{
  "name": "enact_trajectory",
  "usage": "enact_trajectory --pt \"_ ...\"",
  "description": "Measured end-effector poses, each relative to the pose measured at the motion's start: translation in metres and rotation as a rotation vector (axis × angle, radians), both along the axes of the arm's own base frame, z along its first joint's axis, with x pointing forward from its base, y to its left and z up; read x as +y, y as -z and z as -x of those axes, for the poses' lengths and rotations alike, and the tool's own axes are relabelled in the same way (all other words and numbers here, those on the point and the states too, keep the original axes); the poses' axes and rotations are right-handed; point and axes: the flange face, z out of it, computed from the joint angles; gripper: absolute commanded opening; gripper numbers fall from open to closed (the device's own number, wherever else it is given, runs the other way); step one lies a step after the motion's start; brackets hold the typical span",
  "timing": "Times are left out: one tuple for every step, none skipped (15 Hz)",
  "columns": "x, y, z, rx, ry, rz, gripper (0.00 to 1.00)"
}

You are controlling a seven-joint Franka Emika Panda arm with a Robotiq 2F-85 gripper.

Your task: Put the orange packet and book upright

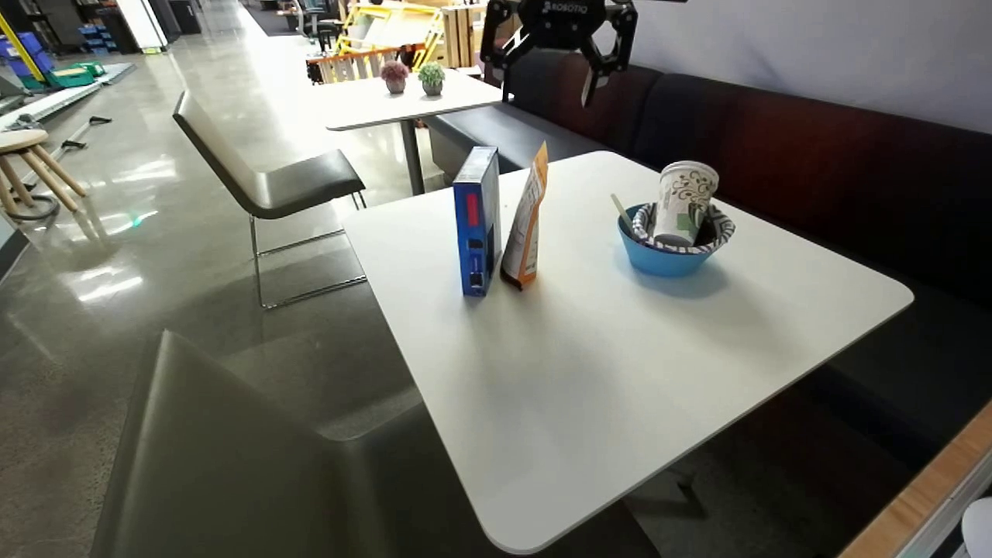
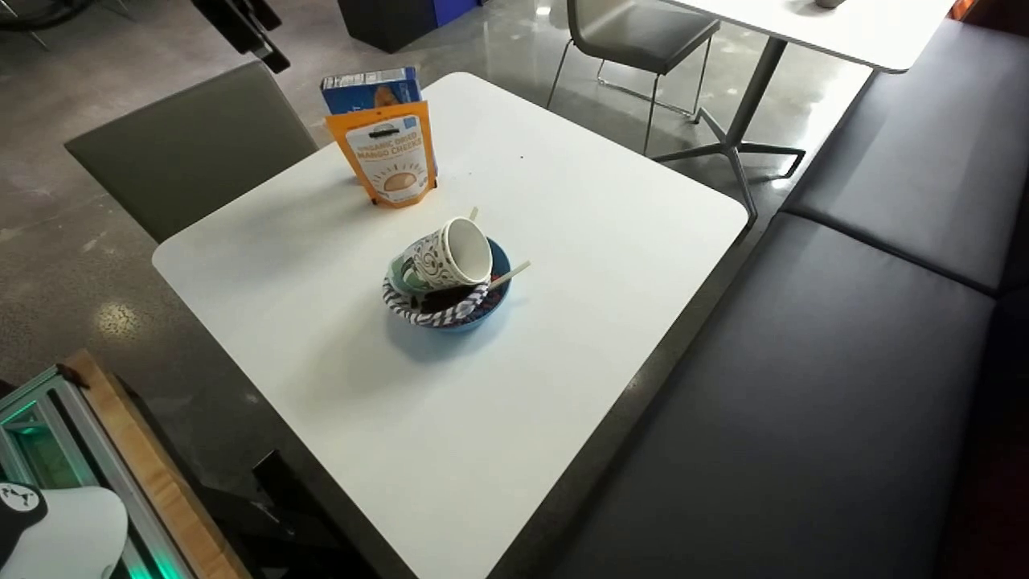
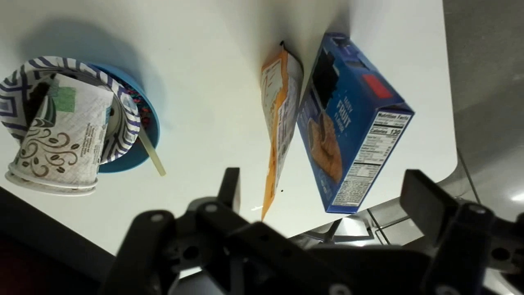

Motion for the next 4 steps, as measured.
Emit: enact_trajectory --pt "0.0067 -0.0091 0.0092 -0.001 -0.015 0.014 1.00" --pt "0.0104 -0.0164 0.0138 -0.010 -0.021 0.015 1.00" --pt "0.0108 -0.0182 0.0145 -0.015 -0.021 0.016 1.00" --pt "0.0090 -0.0170 0.0134 -0.012 -0.017 0.017 1.00"
